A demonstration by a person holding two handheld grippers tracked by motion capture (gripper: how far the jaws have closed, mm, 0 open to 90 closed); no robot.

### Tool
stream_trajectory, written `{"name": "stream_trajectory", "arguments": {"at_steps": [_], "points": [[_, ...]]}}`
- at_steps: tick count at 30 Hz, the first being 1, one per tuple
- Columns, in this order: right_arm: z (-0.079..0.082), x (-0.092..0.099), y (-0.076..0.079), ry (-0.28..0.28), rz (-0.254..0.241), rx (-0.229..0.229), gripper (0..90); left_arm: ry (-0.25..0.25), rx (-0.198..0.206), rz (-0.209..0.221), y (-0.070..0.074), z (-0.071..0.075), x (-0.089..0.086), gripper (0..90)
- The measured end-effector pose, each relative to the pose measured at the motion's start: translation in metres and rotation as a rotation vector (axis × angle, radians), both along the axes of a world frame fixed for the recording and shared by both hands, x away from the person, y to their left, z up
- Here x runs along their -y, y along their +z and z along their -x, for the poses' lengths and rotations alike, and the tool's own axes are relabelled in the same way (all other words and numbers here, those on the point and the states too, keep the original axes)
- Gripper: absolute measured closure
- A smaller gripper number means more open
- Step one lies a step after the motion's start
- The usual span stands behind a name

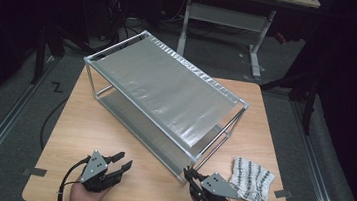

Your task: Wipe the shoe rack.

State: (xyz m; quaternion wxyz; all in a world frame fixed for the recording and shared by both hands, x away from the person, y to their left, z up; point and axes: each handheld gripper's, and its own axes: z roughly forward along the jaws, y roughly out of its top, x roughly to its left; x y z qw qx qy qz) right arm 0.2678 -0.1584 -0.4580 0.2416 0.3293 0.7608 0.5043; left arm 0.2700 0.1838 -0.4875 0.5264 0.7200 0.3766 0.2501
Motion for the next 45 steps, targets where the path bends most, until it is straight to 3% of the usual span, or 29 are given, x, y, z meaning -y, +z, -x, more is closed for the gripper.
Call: {"name": "stream_trajectory", "arguments": {"at_steps": [4, 13, 21, 24, 27, 28, 35, 39, 42, 45], "points": [[0.008, 0.019, 0.000, -0.041, 0.000, -0.001, 80.6, 0.006, 0.015, -0.010, 0.003, -0.008, 0.000, 56.9], [0.021, 0.071, 0.000, -0.174, -0.023, -0.013, 80.5, 0.071, 0.014, -0.020, 0.008, -0.034, -0.013, 57.8], [0.015, 0.101, 0.000, -0.265, -0.050, -0.028, 80.2, 0.198, -0.002, -0.044, 0.020, -0.061, -0.044, 59.6], [0.013, 0.104, 0.000, -0.268, -0.057, -0.028, 80.1, 0.254, -0.004, -0.069, 0.024, -0.078, -0.054, 59.4], [0.013, 0.104, 0.000, -0.266, -0.056, -0.028, 80.1, 0.289, -0.033, -0.087, 0.022, -0.099, -0.062, 58.7], [0.013, 0.104, 0.000, -0.265, -0.057, -0.028, 80.1, 0.304, -0.022, -0.084, 0.021, -0.103, -0.063, 58.7], [0.012, 0.105, 0.000, -0.264, -0.055, -0.030, 80.1, 0.354, -0.054, -0.130, 0.022, -0.138, -0.069, 57.3], [0.012, 0.105, 0.001, -0.263, -0.051, -0.030, 80.1, 0.370, -0.070, -0.134, 0.027, -0.155, -0.072, 56.6], [0.011, 0.105, 0.001, -0.262, -0.051, -0.030, 80.2, 0.388, -0.048, -0.082, 0.028, -0.162, -0.076, 58.0], [0.010, 0.104, 0.001, -0.261, -0.049, -0.027, 80.3, 0.389, -0.067, -0.102, 0.029, -0.165, -0.079, 65.8]]}}
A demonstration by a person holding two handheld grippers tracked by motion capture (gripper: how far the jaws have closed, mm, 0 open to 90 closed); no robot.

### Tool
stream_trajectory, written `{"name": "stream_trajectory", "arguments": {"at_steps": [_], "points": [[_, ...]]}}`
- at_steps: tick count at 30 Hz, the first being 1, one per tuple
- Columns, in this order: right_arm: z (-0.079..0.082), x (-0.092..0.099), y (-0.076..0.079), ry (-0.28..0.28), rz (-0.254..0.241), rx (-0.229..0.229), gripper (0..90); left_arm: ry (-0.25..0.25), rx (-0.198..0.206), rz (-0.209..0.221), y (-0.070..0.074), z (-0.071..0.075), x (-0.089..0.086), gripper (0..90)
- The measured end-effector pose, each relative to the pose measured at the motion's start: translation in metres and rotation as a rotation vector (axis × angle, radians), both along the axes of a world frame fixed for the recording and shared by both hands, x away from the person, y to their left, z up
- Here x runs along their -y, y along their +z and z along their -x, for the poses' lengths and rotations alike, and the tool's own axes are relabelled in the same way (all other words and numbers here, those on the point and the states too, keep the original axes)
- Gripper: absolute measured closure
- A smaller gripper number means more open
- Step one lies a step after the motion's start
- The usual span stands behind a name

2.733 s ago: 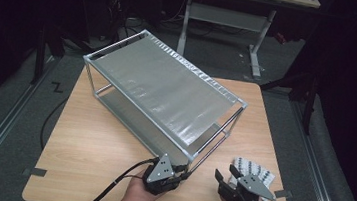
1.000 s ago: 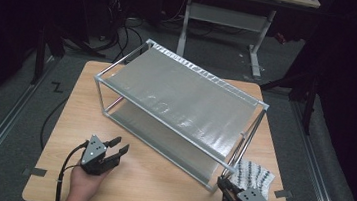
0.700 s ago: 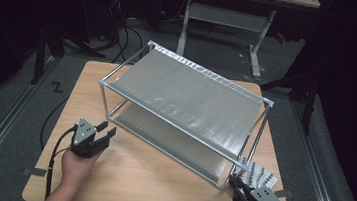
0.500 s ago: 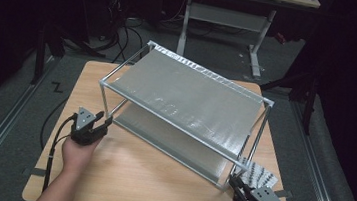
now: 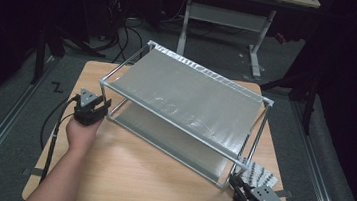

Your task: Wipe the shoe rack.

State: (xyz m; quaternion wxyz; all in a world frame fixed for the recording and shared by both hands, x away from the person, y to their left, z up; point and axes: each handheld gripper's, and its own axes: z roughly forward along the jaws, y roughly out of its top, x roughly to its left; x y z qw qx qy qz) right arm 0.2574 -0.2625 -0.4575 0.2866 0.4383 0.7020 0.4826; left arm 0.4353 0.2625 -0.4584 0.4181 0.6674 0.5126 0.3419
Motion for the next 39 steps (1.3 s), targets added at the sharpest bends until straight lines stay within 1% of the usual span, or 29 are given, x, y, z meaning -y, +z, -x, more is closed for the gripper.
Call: {"name": "stream_trajectory", "arguments": {"at_steps": [1, 3, 5, 6, 8, 10, 12, 15, 17, 19, 21, 22, 23, 24, 27, 30, 35, 39], "points": [[0.000, 0.000, 0.000, 0.001, 0.000, 0.002, 80.3, -0.003, 0.002, -0.001, 0.001, 0.000, -0.001, 67.8], [0.000, 0.000, 0.000, 0.002, 0.000, 0.004, 80.3, -0.012, 0.014, 0.018, 0.002, 0.001, -0.002, 69.7], [-0.001, -0.001, -0.001, 0.004, 0.001, 0.004, 80.3, -0.011, 0.018, 0.019, 0.003, 0.000, -0.004, 70.2], [-0.001, -0.001, -0.001, 0.003, 0.001, 0.004, 80.3, -0.018, 0.019, 0.023, 0.003, 0.000, -0.005, 71.5], [-0.001, -0.002, -0.001, 0.002, 0.003, 0.005, 80.4, -0.028, 0.016, 0.011, 0.004, -0.001, -0.004, 73.6], [-0.001, -0.003, 0.000, 0.002, 0.004, 0.005, 80.3, -0.040, 0.012, 0.006, 0.005, -0.001, -0.003, 79.8], [-0.001, -0.003, 0.000, 0.001, 0.006, 0.004, 80.4, -0.035, 0.009, 0.004, 0.006, 0.001, -0.003, 80.4], [-0.001, -0.002, -0.001, 0.001, 0.001, 0.005, 80.4, -0.035, 0.016, 0.005, 0.005, 0.009, -0.006, 80.6], [-0.002, -0.002, -0.001, 0.004, 0.002, 0.008, 80.4, -0.029, 0.018, 0.006, 0.005, 0.019, -0.009, 80.7], [-0.004, -0.001, -0.001, 0.003, -0.002, 0.006, 80.4, -0.022, 0.025, -0.002, 0.004, 0.035, -0.014, 80.7], [-0.006, -0.001, -0.001, 0.002, -0.007, 0.004, 80.3, -0.015, 0.033, 0.009, 0.002, 0.047, -0.018, 80.7], [-0.007, -0.001, -0.001, 0.001, -0.009, 0.005, 80.3, -0.007, 0.040, 0.018, 0.001, 0.057, -0.021, 80.8], [-0.008, -0.002, -0.001, 0.001, -0.008, 0.005, 80.2, -0.003, 0.041, 0.019, 0.000, 0.063, -0.023, 80.8], [-0.009, -0.003, -0.002, -0.003, -0.009, 0.005, 80.2, 0.003, 0.045, 0.013, -0.002, 0.074, -0.025, 80.7], [-0.014, -0.004, -0.001, -0.011, -0.007, 0.005, 80.2, 0.011, 0.065, 0.014, -0.004, 0.096, -0.029, 80.6], [-0.021, -0.006, -0.001, -0.018, -0.009, -0.001, 80.2, 0.016, 0.077, 0.025, -0.004, 0.121, -0.034, 80.7], [-0.037, -0.011, 0.000, -0.023, 0.001, -0.010, 80.3, 0.017, 0.077, 0.027, -0.004, 0.146, -0.041, 80.8], [-0.049, -0.017, 0.002, -0.025, 0.019, -0.015, 80.4, 0.026, 0.084, 0.033, -0.006, 0.158, -0.045, 80.7]]}}
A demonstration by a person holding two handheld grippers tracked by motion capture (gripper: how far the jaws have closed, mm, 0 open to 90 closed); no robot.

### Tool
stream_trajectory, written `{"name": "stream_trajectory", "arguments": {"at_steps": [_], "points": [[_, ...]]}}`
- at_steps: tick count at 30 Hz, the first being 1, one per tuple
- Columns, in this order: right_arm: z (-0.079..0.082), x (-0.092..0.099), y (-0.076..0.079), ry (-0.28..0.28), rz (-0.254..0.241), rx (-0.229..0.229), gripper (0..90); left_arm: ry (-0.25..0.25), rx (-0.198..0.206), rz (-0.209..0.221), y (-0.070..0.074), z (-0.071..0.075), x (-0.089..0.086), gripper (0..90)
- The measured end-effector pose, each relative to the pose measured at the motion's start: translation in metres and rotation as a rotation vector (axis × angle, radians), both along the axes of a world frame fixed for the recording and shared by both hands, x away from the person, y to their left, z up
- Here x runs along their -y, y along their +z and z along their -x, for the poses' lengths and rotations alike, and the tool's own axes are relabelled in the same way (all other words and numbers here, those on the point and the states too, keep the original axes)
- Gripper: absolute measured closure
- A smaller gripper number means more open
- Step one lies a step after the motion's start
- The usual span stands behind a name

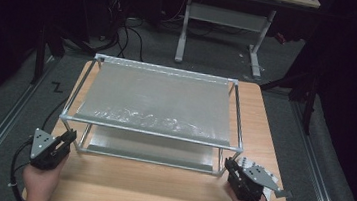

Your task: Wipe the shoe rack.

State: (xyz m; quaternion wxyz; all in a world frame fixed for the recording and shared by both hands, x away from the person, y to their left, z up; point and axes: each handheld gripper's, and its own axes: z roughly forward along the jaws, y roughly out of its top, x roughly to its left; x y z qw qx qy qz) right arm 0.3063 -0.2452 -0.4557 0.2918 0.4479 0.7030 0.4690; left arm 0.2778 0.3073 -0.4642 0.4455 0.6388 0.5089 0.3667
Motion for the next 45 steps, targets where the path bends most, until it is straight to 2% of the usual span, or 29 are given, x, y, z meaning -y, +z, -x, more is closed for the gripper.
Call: {"name": "stream_trajectory", "arguments": {"at_steps": [4, 10, 16, 22, 30, 34, 36, 39, 40, 41, 45], "points": [[-0.017, -0.004, 0.002, -0.017, 0.019, -0.012, 80.5, -0.003, 0.006, 0.002, -0.001, 0.002, 0.000, 80.7], [-0.037, -0.003, 0.004, -0.045, 0.039, -0.027, 80.4, -0.010, 0.016, 0.005, -0.003, -0.007, 0.006, 80.7], [-0.045, -0.003, 0.006, -0.067, 0.045, -0.040, 80.3, -0.011, 0.014, 0.016, -0.002, -0.015, 0.008, 80.8], [-0.051, -0.002, 0.008, -0.084, 0.049, -0.056, 80.2, -0.020, 0.016, 0.016, -0.002, -0.014, 0.010, 80.7], [-0.046, -0.004, 0.008, -0.082, 0.055, -0.051, 80.1, -0.021, 0.006, 0.011, -0.004, -0.025, 0.007, 80.7], [-0.046, -0.003, 0.008, -0.088, 0.042, -0.052, 76.8, -0.007, 0.013, 0.019, -0.004, -0.024, 0.008, 80.2], [-0.044, -0.001, 0.009, -0.102, 0.039, -0.047, 71.3, 0.007, 0.033, 0.032, -0.004, -0.018, 0.010, 74.3], [-0.033, 0.006, 0.012, -0.122, 0.009, -0.025, 63.6, 0.030, 0.038, 0.030, -0.004, -0.008, 0.010, 63.7], [-0.029, 0.007, 0.012, -0.122, 0.005, -0.017, 62.9, 0.048, 0.045, 0.007, -0.004, -0.002, 0.010, 63.0], [-0.021, 0.009, 0.013, -0.122, -0.002, -0.004, 61.5, 0.052, 0.047, 0.001, -0.003, 0.001, 0.009, 62.2], [0.002, 0.010, 0.011, -0.117, 0.016, 0.032, 58.4, 0.037, 0.046, 0.009, -0.003, 0.018, 0.010, 60.7]]}}
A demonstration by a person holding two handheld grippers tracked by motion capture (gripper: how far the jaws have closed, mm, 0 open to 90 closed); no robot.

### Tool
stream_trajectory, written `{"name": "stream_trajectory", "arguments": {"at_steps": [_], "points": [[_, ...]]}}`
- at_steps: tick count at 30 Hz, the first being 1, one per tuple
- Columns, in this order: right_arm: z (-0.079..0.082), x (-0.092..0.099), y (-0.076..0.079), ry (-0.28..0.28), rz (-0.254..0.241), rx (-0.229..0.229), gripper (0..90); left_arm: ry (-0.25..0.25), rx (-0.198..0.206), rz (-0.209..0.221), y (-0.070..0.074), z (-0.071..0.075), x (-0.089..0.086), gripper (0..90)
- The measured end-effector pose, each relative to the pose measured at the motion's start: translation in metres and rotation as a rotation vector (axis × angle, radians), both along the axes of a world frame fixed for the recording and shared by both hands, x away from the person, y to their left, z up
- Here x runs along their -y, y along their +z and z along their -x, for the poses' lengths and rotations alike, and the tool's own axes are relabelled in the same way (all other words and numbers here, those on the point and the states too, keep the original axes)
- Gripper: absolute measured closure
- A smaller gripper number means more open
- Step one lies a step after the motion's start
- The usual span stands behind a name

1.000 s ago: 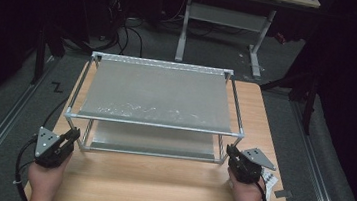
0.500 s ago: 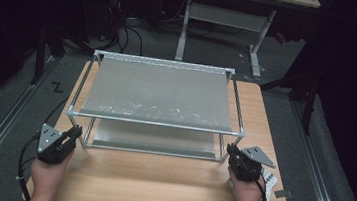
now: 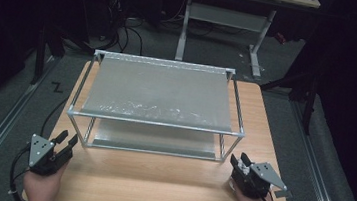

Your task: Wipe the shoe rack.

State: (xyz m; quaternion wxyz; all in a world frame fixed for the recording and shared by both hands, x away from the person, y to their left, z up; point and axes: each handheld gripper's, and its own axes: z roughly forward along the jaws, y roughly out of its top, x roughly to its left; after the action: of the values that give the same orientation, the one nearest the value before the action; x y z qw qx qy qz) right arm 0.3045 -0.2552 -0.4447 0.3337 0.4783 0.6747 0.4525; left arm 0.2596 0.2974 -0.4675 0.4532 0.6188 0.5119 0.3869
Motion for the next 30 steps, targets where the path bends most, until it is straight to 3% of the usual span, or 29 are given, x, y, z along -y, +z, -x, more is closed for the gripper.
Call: {"name": "stream_trajectory", "arguments": {"at_steps": [5, 9, 14, 17, 21, 24, 27, 30], "points": [[0.023, -0.010, -0.008, 0.056, 0.043, 0.021, 54.4, -0.076, -0.035, -0.025, -0.006, 0.012, 0.018, 59.5], [0.025, -0.026, -0.011, 0.121, 0.051, 0.015, 51.3, -0.173, -0.061, -0.018, -0.008, 0.011, 0.039, 58.6], [0.021, -0.052, -0.018, 0.194, 0.081, -0.019, 51.2, -0.311, -0.065, -0.038, -0.002, -0.006, 0.075, 55.6], [0.015, -0.067, -0.021, 0.208, 0.080, -0.040, 52.0, -0.372, -0.061, -0.018, 0.002, -0.018, 0.098, 54.1], [0.005, -0.080, -0.023, 0.202, 0.072, -0.051, 50.4, -0.411, -0.099, -0.044, -0.017, -0.031, 0.124, 53.0], [0.004, -0.079, -0.035, 0.206, 0.082, -0.079, 47.4, -0.438, -0.159, -0.158, -0.033, -0.028, 0.133, 52.9], [0.004, -0.074, -0.047, 0.215, 0.125, -0.114, 46.1, -0.477, -0.179, -0.151, -0.034, -0.027, 0.132, 49.5], [0.002, -0.067, -0.049, 0.195, 0.105, -0.135, 45.4, -0.472, -0.180, -0.131, -0.034, -0.027, 0.131, 49.4]]}}
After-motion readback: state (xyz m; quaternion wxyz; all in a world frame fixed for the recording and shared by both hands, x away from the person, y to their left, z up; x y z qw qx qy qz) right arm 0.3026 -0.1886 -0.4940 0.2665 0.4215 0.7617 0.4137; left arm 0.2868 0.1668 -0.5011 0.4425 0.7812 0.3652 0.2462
